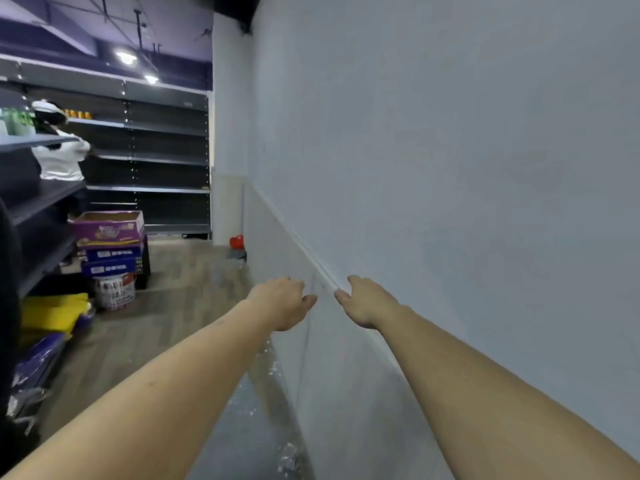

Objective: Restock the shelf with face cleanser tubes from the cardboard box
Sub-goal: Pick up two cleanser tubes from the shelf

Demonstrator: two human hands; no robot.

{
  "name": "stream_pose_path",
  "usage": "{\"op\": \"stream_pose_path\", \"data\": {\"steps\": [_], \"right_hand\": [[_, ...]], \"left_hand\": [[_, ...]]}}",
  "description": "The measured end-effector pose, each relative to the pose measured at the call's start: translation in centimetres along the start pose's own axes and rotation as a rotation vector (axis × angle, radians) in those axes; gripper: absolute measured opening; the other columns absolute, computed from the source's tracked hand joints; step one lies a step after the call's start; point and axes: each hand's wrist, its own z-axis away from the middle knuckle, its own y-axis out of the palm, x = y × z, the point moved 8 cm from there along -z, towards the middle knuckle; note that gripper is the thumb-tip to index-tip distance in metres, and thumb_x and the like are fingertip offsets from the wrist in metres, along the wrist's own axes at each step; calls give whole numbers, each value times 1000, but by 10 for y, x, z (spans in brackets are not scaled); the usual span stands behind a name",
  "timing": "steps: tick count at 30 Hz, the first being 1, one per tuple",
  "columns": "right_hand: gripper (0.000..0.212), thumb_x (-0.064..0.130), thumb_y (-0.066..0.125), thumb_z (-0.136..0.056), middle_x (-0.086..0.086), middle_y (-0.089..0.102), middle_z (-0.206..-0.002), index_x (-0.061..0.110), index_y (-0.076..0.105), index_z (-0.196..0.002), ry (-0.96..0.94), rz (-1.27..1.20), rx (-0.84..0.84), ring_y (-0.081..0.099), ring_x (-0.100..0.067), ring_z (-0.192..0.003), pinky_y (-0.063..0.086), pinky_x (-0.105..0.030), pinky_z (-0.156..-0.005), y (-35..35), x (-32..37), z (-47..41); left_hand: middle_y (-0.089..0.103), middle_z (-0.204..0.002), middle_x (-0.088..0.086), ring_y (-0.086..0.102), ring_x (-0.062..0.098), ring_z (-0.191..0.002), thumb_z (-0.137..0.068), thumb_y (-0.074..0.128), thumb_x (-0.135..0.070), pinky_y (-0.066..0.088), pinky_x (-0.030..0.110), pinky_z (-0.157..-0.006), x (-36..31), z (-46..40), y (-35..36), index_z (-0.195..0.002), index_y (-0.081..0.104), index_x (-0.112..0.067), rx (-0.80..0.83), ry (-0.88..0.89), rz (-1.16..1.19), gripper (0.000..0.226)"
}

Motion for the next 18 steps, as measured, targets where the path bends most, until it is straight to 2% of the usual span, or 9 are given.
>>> {"op": "stream_pose_path", "data": {"steps": [6,11,15,18], "right_hand": [[61,47,33,-103,-8,37,-154,14,26,-155,26,-7,109,41,-29,-137,40,-42,-106,70,8,-93],[63,46,38,-102,-10,36,-155,11,29,-153,50,52,193,37,-30,-141,36,-43,-112,128,19,-173],[69,50,44,-98,-11,36,-155,12,29,-153,50,60,226,38,-32,-140,37,-46,-111,166,34,-235],[68,48,46,-97,-12,40,-152,12,29,-153,42,30,262,41,-34,-137,39,-47,-109,194,44,-275]], "left_hand": [[54,-118,13,53,35,-110,-99,25,-45,42,47,-95,62,-87,52,-116,54,-13,50,-57,-22,47],[52,-112,18,49,38,-102,-80,10,-44,39,44,-76,117,-166,98,-113,51,-11,131,-26,15,62],[50,-106,13,50,35,-103,-95,24,-44,44,45,-90,155,-212,115,-102,51,-13,163,-99,132,42],[56,-111,13,50,35,-106,-88,18,-48,40,42,-82,179,-249,142,-91,46,-17,200,-95,128,41]]}}
